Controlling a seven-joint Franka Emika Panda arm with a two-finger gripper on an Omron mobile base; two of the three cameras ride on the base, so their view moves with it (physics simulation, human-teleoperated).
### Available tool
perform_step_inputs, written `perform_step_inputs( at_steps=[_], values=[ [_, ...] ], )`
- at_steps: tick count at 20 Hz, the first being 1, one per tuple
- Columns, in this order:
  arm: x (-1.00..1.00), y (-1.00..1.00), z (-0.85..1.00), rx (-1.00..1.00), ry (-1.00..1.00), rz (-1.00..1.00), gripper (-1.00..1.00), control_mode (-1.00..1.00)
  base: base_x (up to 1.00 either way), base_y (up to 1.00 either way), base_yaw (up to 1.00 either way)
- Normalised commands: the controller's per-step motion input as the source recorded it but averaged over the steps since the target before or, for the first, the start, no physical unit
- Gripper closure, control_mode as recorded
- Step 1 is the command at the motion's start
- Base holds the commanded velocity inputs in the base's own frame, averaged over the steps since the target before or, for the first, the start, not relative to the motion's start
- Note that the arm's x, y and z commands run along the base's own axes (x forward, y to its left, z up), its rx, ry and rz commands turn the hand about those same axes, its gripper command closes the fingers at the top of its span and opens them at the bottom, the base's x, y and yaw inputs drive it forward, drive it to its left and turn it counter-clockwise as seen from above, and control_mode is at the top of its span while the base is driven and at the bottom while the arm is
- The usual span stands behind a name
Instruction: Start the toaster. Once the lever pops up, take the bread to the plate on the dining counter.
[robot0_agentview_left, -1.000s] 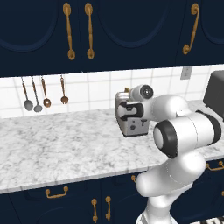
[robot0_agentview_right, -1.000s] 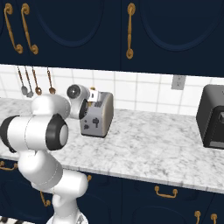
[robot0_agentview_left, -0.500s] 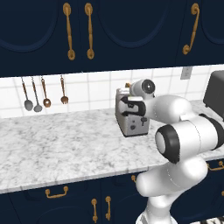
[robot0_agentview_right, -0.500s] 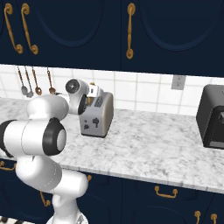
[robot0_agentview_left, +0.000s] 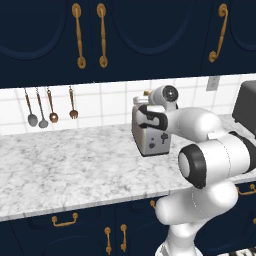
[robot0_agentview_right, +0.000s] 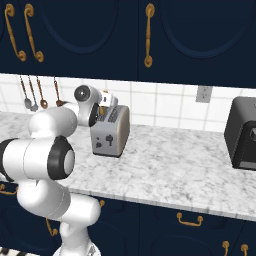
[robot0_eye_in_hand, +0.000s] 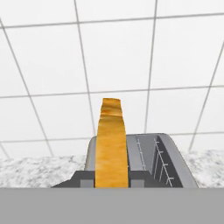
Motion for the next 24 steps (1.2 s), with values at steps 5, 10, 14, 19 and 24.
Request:
perform_step_inputs(
  at_steps=[5, 10, 14, 19, 24],
  values=[
    [0.00, 0.00, 0.09, 0.00, 0.00, 0.00, 1.00, -1.00, 0.00, 0.00, 0.00],
    [0.00, 0.00, 0.04, 0.00, 0.00, 0.00, 1.00, -1.00, 0.00, 0.00, 0.00],
    [0.00, 0.00, 0.00, 0.00, 0.00, 0.00, 1.00, -1.00, 0.00, 0.00, 0.00],
    [0.00, 0.00, 0.00, 0.00, 0.00, 0.00, 1.00, -1.00, 0.00, 0.00, 0.00],
    [0.00, 0.00, 0.00, 0.00, 0.00, 0.00, 1.00, -1.00, 0.00, 0.00, 0.00]
  ],
)
